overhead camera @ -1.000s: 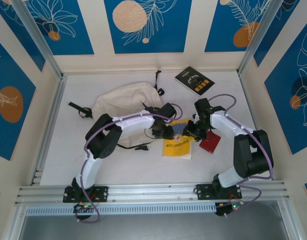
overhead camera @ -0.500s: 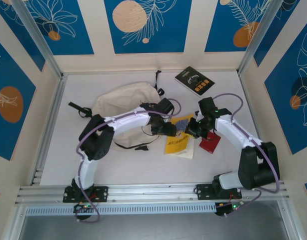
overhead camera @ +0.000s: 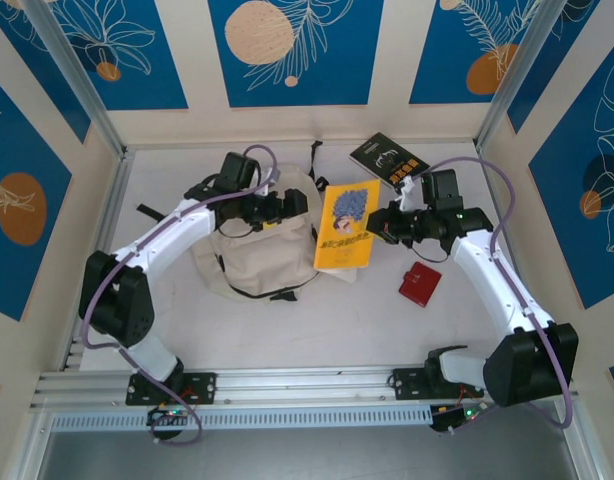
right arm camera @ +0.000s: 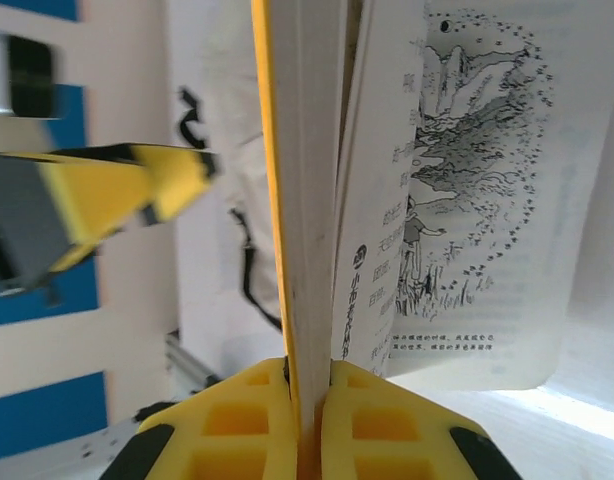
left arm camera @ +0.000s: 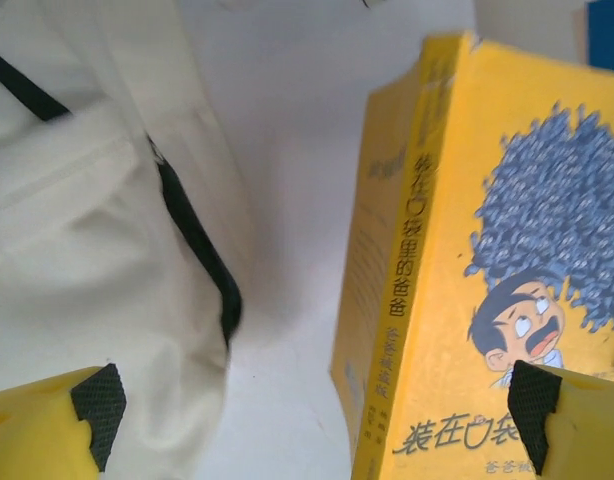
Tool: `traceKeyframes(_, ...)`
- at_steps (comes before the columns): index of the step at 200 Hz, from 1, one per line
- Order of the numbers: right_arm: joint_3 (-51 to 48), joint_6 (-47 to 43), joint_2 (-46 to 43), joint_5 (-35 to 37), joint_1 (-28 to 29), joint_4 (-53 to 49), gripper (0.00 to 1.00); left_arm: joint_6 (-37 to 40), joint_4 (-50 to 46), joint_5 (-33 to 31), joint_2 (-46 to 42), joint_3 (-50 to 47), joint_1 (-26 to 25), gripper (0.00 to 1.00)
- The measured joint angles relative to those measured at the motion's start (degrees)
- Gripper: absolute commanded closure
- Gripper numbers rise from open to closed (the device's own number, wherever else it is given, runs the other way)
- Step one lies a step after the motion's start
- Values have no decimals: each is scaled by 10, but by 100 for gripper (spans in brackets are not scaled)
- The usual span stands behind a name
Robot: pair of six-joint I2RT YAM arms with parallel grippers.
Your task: Pack the student bag
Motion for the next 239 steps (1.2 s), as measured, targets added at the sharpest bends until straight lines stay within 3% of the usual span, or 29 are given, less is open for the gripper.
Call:
traceKeyframes(36, 19, 23, 34, -84, 9, 53, 99, -42, 73, 96, -18, -39, 8, 0)
traceKeyframes(98, 22, 68, 72, -171, 19, 125, 99, -102, 177, 171, -20, -54, 10, 8)
traceKeyframes(108, 21, 73, 74, -178, 20, 134, 99, -109, 188, 177, -18, -55, 10, 14)
traceKeyframes(145, 20, 84, 74, -195, 19, 159, 96, -130, 211, 186, -16, -58, 14, 57)
traceKeyframes(154, 19, 83, 74, -195, 18, 161, 89, -137, 215, 187, -16, -59, 16, 68)
traceKeyframes(166, 16, 81, 74, -190, 18, 157, 70, -138, 218, 188, -17, -60, 19, 82)
traceKeyframes(182, 12, 69, 71, -169, 16, 136, 45, -151, 225, 187, -21, -68, 26, 92)
traceKeyframes(193, 9, 56, 64, -138, 14, 114, 33, -154, 225, 185, -29, -77, 31, 98)
traceKeyframes(212, -16, 58, 29, -90, 9, 103, 24, -161, 217, 178, -47, -87, 46, 100)
traceKeyframes(239, -76, 108, -36, -43, 7, 134, 18, -164, 194, 141, -71, -89, 69, 100)
